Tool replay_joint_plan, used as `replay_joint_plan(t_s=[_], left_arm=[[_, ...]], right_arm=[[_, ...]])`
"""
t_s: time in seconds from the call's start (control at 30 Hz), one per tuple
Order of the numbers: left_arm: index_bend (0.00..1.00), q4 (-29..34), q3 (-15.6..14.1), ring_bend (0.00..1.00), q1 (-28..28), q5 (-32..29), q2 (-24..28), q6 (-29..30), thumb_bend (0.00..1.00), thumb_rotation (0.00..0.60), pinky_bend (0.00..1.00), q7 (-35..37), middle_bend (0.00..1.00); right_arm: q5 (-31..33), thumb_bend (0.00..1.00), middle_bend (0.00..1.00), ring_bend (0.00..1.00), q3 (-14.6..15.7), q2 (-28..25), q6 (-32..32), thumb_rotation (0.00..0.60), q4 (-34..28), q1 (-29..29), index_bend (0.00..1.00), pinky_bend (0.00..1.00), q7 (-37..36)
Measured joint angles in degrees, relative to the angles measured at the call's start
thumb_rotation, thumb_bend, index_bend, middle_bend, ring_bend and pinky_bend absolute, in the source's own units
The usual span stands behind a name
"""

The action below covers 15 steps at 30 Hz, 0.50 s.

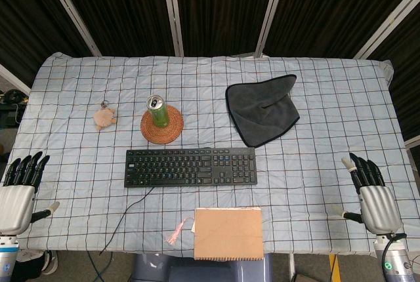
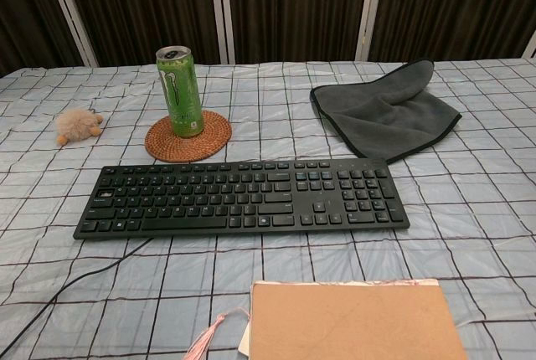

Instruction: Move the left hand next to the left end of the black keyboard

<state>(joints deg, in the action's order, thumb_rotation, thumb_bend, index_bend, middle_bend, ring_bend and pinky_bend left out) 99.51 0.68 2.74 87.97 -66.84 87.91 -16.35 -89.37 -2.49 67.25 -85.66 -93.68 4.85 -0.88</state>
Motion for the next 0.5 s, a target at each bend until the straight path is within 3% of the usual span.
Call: replay_joint_plan(t_s=[0.5], left_arm=[[0.00, 0.2, -0.2, 0.00, -0.2, 0.3, 0.1, 0.1, 0.00, 0.600, 0.00, -0.2, 0.00]], right_arm=[[0.3, 0.04, 0.00, 0.00, 0.0, -0.3, 0.1, 0.600, -0.4, -0.1, 0.06, 0.00, -0.2]])
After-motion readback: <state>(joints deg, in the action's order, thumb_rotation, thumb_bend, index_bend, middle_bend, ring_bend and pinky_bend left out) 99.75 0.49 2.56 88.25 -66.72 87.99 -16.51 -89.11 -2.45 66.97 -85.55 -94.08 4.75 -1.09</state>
